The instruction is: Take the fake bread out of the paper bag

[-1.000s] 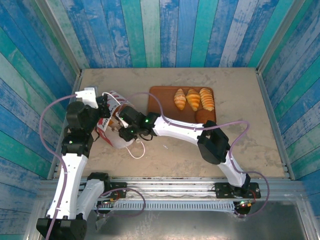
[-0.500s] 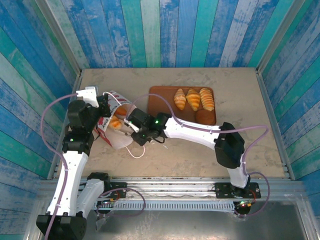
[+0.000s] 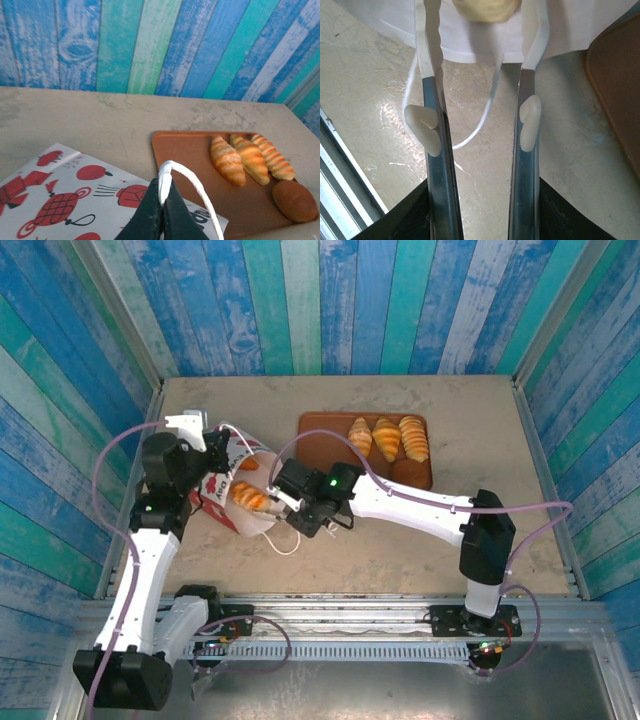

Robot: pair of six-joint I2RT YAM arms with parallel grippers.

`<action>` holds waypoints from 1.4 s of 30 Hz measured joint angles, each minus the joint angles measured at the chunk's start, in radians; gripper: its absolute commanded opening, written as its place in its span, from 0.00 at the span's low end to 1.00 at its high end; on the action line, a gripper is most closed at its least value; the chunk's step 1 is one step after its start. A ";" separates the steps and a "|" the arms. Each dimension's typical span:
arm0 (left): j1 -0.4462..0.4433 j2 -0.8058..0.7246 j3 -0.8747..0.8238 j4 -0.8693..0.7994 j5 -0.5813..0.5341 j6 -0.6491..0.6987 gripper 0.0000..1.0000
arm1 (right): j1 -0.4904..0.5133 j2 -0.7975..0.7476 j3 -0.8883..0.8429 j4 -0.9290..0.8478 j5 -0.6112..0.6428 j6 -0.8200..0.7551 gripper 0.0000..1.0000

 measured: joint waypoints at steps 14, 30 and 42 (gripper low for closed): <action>0.000 0.023 0.002 -0.010 0.114 -0.008 0.00 | -0.001 0.114 0.062 -0.002 0.034 -0.013 0.53; 0.000 0.023 0.008 -0.040 0.120 -0.008 0.00 | -0.003 0.149 0.126 0.026 0.127 -0.029 0.54; 0.000 0.023 0.011 -0.041 0.120 -0.008 0.00 | -0.021 0.274 0.178 0.025 0.103 -0.037 0.47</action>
